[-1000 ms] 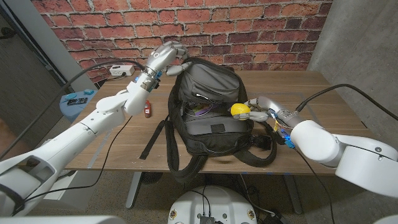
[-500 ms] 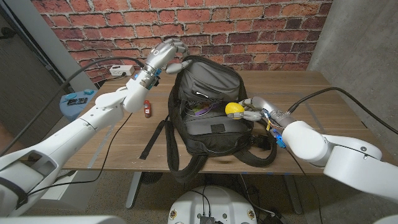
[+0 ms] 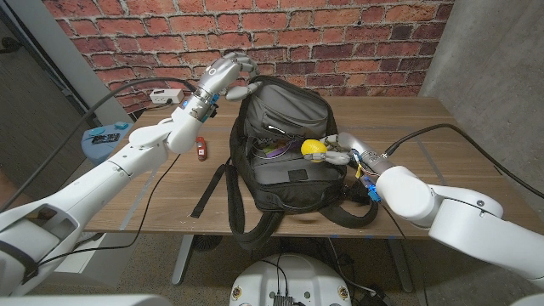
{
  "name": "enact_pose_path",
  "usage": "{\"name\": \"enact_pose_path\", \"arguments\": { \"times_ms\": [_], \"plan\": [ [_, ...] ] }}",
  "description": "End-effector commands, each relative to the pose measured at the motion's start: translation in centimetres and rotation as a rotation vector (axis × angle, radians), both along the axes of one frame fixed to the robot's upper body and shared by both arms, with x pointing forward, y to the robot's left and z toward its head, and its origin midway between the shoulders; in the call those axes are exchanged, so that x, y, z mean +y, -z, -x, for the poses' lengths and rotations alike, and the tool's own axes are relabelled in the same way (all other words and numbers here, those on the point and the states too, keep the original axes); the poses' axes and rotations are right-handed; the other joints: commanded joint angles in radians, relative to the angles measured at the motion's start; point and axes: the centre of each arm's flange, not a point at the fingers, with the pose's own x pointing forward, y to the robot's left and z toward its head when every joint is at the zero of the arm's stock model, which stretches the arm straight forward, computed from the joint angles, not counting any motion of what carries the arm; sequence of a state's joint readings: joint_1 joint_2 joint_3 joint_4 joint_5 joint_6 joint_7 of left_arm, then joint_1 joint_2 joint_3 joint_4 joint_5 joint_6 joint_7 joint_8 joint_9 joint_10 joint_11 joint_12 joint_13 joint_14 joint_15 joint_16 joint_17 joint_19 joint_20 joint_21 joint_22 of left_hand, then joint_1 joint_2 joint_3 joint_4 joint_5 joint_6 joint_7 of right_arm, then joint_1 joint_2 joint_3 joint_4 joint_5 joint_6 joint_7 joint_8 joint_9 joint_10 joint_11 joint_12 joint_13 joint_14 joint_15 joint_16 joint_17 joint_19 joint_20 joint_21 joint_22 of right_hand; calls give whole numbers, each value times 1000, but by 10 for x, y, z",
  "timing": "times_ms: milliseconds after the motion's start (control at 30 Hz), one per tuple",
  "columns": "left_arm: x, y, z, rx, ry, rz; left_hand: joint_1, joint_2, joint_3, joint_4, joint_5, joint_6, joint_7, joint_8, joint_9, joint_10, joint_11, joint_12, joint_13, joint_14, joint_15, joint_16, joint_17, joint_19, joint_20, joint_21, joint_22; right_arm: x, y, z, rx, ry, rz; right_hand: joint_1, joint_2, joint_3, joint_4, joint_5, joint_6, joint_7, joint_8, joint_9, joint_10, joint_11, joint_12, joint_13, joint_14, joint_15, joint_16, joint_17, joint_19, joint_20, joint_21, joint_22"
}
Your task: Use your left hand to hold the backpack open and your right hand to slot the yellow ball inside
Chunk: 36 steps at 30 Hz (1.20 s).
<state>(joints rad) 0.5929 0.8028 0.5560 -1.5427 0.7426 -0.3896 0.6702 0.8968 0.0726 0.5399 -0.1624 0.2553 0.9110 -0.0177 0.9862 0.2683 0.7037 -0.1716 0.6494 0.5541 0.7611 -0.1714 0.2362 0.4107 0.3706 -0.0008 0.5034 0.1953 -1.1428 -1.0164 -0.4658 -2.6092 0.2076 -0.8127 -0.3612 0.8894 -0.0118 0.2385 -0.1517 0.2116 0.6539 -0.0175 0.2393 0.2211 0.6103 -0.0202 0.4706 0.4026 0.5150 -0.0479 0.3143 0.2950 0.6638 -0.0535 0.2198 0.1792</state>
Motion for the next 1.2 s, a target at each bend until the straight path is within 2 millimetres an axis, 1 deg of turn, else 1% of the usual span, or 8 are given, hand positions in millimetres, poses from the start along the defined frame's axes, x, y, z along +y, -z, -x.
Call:
{"name": "enact_pose_path", "arguments": {
  "times_ms": [33, 467, 800, 1033, 1200],
  "plan": [
    [0, 2, -2, 3, 12, 3, 4, 6, 1, 0, 4, -7, 2, 5, 3, 29, -22, 0, 2, 8, -2, -6, 1, -10, 0, 4, 1, 16, -2, -14, -13, -46, -32, 8, 9, -6, 0, -5, 14, -5, 4, 5, 9, 3, 4, 1, 14, -89, 7, 4, 10, 3, -3, 3],
    [0, -1, -1, -6, 17, 0, 5, 7, 0, 0, 4, -8, 1, 7, 2, 29, -23, -1, 2, 7, -1, -6, 3, -15, -1, 3, 1, 26, 4, -29, 10, -84, -45, 14, 10, -8, -1, -8, 15, -5, 2, 5, 11, 5, 3, -2, 16, -86, 10, 8, 11, 5, -3, 3],
    [0, -3, 0, -3, 18, -3, 4, 7, 1, 0, 4, -7, 0, 9, 3, 32, -24, -2, 0, 7, -1, -7, 2, -17, 0, 3, 0, 34, 11, -47, 26, -98, -38, 21, 14, -8, -1, -10, 17, -5, 0, 6, 13, 6, 2, -6, 17, -87, 12, 11, 11, 5, -3, 3],
    [0, -4, 1, 3, 15, -14, 4, 6, 0, 0, 3, -10, -1, 8, 2, 34, -24, -3, -1, 7, -2, -8, 2, -19, -1, 3, 0, 35, 15, -61, 33, -117, -43, 24, 15, -9, -1, -12, 19, -6, -1, 6, 11, 5, 0, -8, 17, -88, 12, 12, 11, 6, -3, 3],
    [1, -5, 0, 8, 11, -16, 4, 7, 1, 0, 3, -9, 0, 9, 1, 33, -25, -3, 0, 8, -1, -8, 1, -19, -1, 3, 0, 32, 16, -66, 34, -117, -44, 24, 14, -11, 0, -13, 20, -6, -1, 6, 12, 5, 0, -9, 18, -86, 13, 13, 11, 5, -3, 3]
  ]
}}
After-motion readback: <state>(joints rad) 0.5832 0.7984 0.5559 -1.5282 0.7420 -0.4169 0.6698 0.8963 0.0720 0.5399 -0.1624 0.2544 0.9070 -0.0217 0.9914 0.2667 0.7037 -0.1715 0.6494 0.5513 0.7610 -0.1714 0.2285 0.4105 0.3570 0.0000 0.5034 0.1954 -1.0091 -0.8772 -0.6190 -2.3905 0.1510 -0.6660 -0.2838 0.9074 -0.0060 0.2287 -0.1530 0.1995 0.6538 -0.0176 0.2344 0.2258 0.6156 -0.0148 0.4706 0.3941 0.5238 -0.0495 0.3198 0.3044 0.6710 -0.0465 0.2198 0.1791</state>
